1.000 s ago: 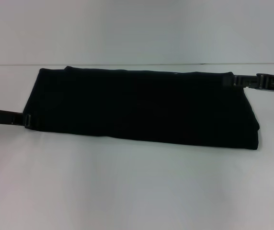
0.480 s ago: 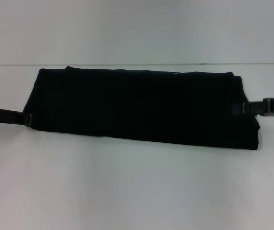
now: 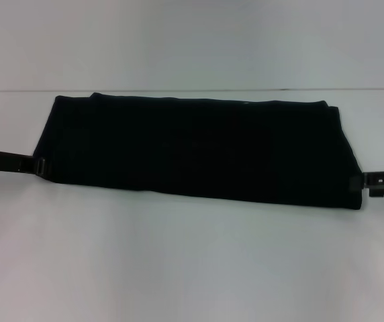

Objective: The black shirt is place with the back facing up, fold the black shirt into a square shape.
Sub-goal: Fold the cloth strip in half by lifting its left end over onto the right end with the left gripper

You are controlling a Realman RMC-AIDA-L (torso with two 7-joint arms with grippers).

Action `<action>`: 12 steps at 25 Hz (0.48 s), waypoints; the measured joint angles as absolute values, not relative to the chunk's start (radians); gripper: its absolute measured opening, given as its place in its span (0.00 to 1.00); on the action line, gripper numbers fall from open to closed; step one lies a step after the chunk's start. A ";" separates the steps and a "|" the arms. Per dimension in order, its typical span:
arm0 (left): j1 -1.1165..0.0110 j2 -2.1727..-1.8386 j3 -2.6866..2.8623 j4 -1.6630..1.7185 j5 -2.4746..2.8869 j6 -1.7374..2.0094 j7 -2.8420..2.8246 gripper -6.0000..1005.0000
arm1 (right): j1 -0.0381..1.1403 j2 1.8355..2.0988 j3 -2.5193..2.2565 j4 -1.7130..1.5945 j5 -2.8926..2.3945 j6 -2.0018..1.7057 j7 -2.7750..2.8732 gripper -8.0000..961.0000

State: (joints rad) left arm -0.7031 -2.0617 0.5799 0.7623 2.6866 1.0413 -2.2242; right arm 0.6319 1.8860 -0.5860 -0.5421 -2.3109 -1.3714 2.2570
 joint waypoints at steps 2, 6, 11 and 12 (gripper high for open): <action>-0.703 -2.062 0.580 0.762 2.687 1.040 -2.224 0.01 | 0.631 1.885 -0.586 -0.517 -2.311 -1.359 2.256 0.78; -0.705 -2.062 0.580 0.762 2.686 1.037 -2.224 0.01 | 0.638 1.890 -0.590 -0.488 -2.312 -1.310 2.248 0.78; -0.706 -2.062 0.580 0.762 2.685 1.034 -2.222 0.01 | 0.646 1.901 -0.618 -0.487 -2.312 -1.259 2.249 0.78; -0.706 -2.062 0.580 0.762 2.685 1.033 -2.222 0.01 | 0.647 1.902 -0.622 -0.487 -2.312 -1.256 2.250 0.78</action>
